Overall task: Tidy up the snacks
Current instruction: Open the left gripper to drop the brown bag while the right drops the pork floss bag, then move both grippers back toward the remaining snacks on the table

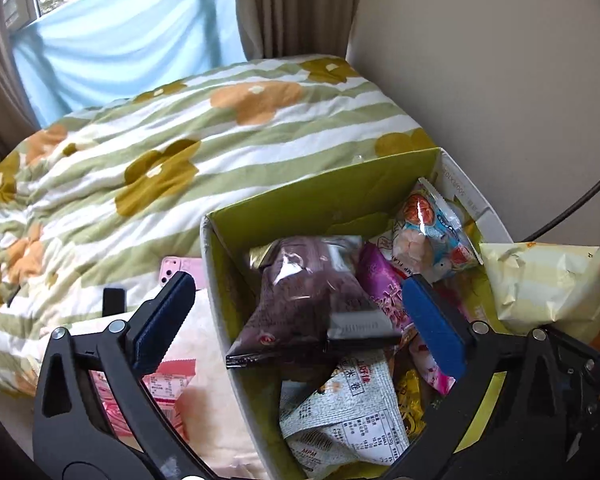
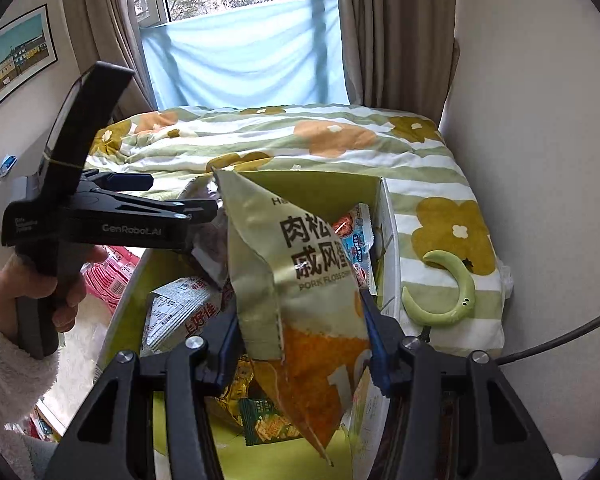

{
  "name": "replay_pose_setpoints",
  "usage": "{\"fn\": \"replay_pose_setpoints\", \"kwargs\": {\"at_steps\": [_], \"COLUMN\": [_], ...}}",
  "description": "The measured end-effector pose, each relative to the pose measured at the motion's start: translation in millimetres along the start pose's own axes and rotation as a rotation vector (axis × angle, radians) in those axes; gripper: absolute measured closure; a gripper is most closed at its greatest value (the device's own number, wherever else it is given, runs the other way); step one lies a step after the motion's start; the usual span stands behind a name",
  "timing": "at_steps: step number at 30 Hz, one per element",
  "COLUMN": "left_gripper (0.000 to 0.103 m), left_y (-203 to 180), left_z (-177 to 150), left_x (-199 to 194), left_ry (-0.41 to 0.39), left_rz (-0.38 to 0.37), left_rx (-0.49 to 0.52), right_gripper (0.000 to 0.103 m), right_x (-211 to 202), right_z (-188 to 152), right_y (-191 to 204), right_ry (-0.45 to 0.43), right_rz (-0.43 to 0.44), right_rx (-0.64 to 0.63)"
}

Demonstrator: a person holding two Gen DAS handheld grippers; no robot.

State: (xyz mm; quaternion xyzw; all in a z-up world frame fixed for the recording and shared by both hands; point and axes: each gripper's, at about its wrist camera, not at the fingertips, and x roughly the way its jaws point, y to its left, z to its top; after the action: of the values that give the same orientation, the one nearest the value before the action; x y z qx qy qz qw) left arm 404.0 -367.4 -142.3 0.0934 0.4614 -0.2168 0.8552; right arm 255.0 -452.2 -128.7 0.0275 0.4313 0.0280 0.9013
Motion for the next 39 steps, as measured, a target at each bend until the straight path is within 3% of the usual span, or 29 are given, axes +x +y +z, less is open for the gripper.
{"fn": "replay_pose_setpoints", "kwargs": {"at_steps": [7,21,22,24,25,26,29,39], "left_gripper": [0.001,0.001,0.001,0.001,0.001,0.001,0.001,0.001], "left_y": [14,27,29,34,36,38,41,26], "left_z": [-30,-72,-74,-80,-84,-87,-97,-113], "left_x": [-27,-68,-69,-72,-73,-75,-79,-103], "left_ry": [0.007,0.001,0.003,0.006,0.006,0.004,0.001,-0.034], "left_rz": [-0.027,-0.012,-0.008,-0.003,-0.004,-0.004,-0.01,0.006], "left_rx": [-0.048,-0.074,-0.079,-0.091,-0.098,-0.105,-0.124,-0.13], "right_gripper": [0.055,0.053,0.05,0.027,0.007,0.001,0.001,0.001], "right_x": [0,11,11,5,0,-5,-15,-24], "right_z": [-2,-1,-2,-4,-5,-7,-16,-32], "right_y": [-6,14,15,15,15,16,17,21], "right_ry": [0.005,0.019,0.008,-0.034,-0.053,-0.074,-0.1,-0.059], "right_rz": [-0.012,-0.093,-0.097,-0.051,-0.024,-0.006,0.018,-0.009], "right_rx": [0.04,-0.049,-0.041,-0.022,-0.012,-0.004,0.006,-0.002]}}
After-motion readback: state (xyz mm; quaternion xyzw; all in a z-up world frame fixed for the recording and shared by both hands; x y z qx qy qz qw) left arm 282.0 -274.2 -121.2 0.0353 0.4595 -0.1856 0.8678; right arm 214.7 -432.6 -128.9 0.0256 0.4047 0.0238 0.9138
